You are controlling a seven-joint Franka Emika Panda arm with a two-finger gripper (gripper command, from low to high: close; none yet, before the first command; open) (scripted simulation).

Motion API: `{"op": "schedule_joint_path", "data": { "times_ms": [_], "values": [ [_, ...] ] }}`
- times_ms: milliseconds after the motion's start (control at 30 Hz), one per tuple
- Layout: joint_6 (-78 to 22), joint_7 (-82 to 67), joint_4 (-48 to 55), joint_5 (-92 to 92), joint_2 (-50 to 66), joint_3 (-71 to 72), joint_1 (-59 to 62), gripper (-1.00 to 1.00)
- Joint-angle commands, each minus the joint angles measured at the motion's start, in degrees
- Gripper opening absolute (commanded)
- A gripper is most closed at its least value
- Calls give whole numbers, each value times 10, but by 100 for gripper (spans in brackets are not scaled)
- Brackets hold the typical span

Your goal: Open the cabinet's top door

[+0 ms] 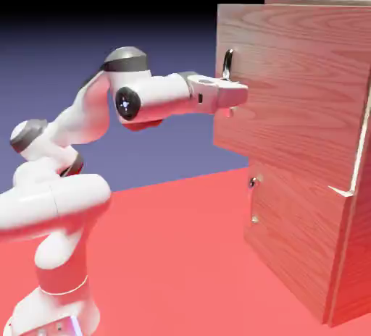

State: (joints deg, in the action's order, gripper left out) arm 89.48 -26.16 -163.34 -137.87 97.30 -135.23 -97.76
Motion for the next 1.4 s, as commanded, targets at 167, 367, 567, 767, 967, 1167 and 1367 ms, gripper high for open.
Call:
{"op": "schedule_joint_path", "data": {
  "times_ms": [167,367,567,767,967,1167,1367],
  "values": [
    [-149,-66,-25,64,-67,-75,44,-100],
    [-298,-140,-18,145,-159,-136,111,-100],
    [-444,-236,26,249,-278,-165,195,-100],
    [-551,-348,102,365,-403,-155,277,-100],
    [-605,-460,200,490,-528,-118,338,-100],
    [-614,-539,302,601,-652,-74,372,-100],
    [-601,-572,402,689,-777,-29,385,-100]
  ]
}}
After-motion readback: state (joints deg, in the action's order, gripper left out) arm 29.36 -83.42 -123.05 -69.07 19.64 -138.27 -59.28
